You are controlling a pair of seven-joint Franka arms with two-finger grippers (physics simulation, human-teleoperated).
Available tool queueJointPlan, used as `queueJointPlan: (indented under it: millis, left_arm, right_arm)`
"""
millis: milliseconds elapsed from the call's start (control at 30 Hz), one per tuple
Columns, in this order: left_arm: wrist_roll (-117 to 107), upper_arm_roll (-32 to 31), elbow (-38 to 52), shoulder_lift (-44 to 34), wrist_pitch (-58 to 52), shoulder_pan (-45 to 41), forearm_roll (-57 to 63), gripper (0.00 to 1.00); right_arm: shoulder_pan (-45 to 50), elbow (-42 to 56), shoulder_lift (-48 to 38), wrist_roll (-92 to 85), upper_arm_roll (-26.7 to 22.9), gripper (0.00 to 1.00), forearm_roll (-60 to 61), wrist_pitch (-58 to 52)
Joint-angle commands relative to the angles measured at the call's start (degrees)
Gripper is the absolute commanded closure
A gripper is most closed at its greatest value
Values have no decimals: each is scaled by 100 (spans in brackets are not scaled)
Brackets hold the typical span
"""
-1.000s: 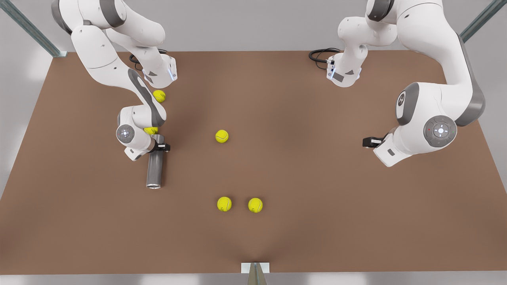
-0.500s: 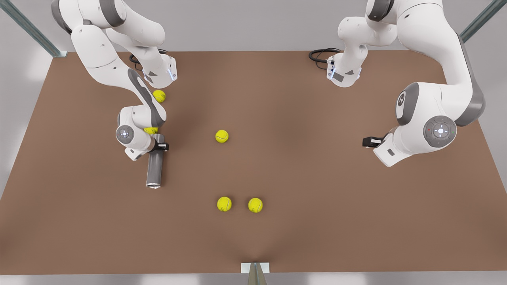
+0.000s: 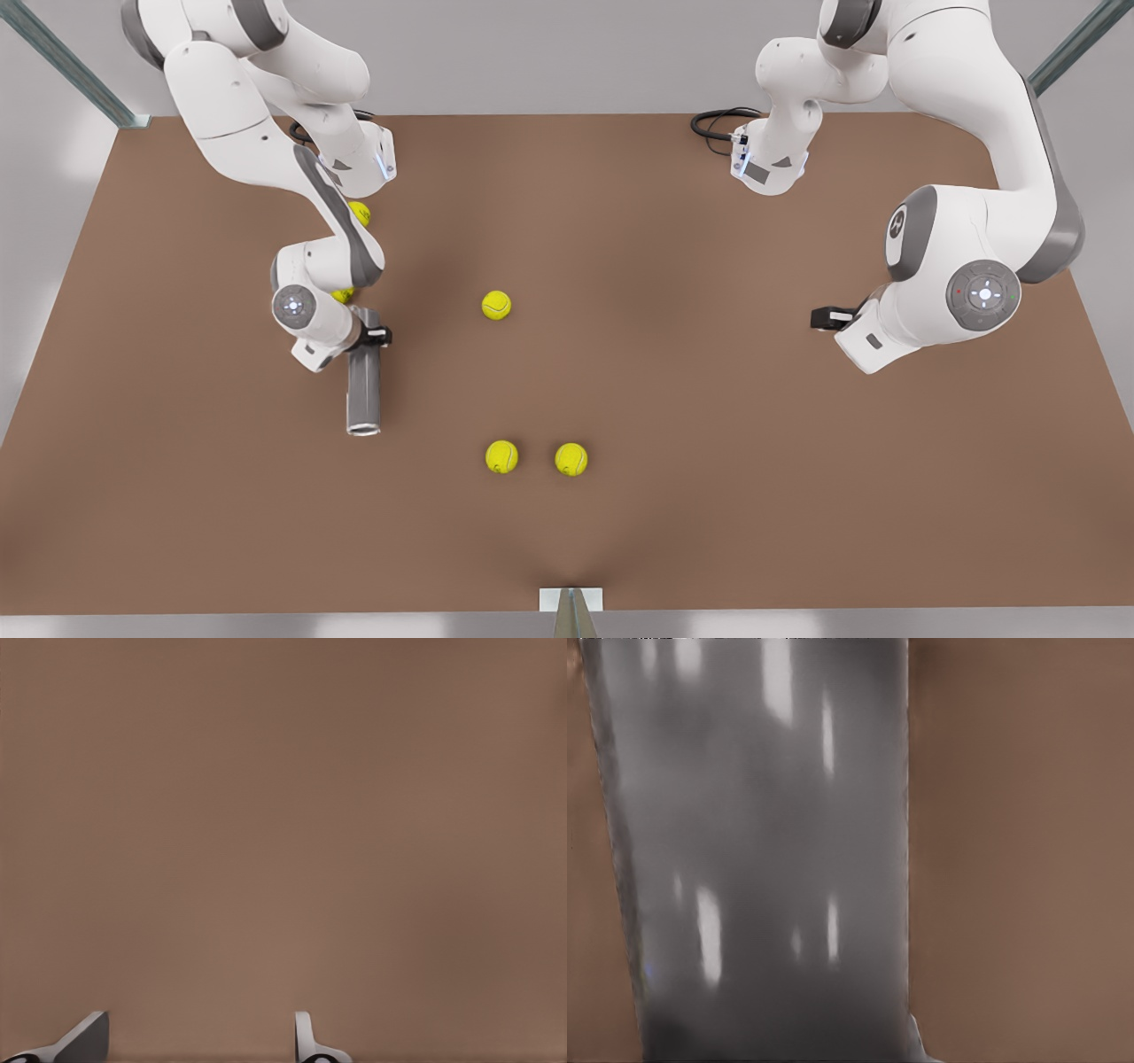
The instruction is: Put the tennis tube upright
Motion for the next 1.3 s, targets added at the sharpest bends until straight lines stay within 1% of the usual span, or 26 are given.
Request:
queueJointPlan:
  millis: [0,33,67,200,300,367,467,500,567,600,667,767,1033,1167,1267]
  left_arm:
    - [8,0,0,0,0,0,1,0]
    - [-1,0,0,0,0,0,1,0]
    - [-1,0,0,0,0,0,1,0]
    - [-1,0,0,26,0,0,1,0]
    - [-1,0,0,35,9,9,1,0]
    - [-1,0,0,35,9,9,1,0]
    - [-1,0,0,43,18,9,1,0]
    - [-1,0,0,70,18,9,1,0]
    - [-1,0,0,70,18,9,1,0]
    - [-1,0,0,70,18,9,1,0]
    - [-1,0,0,70,9,9,1,0]
    - [-1,0,0,70,9,9,1,0]
    - [-1,0,0,96,18,35,1,0]
    - [-1,0,0,105,18,53,1,0]
    - [-1,0,0,114,35,53,1,0]
  right_arm:
    - [3,24,0,-30,31,28,-18,-6]
    - [3,121,0,-83,58,28,-18,-85]
    - [3,279,9,-232,189,28,-18,-164]
    - [250,552,9,-549,216,28,-89,-164]
    - [495,772,44,-760,216,28,-616,-156]
    - [821,965,71,-822,216,28,-880,-156]
    - [1163,1176,97,-1296,216,28,-1899,-164]
    - [1216,1264,150,-1472,216,28,-1899,-173]
    - [1445,1747,369,-1946,216,28,-2259,-621]
    - [1498,1931,475,-2236,216,28,-2268,-657]
    - [1577,2511,817,-2737,216,28,-2268,-1069]
    - [1744,2951,1213,-3168,216,29,-2339,-1131]
    - [1867,2995,1222,-4100,225,29,-2312,-788]
    - [2253,3452,1521,-4206,207,29,-2268,-868]
    - [2569,3997,1951,-4153,207,29,-2102,-964]
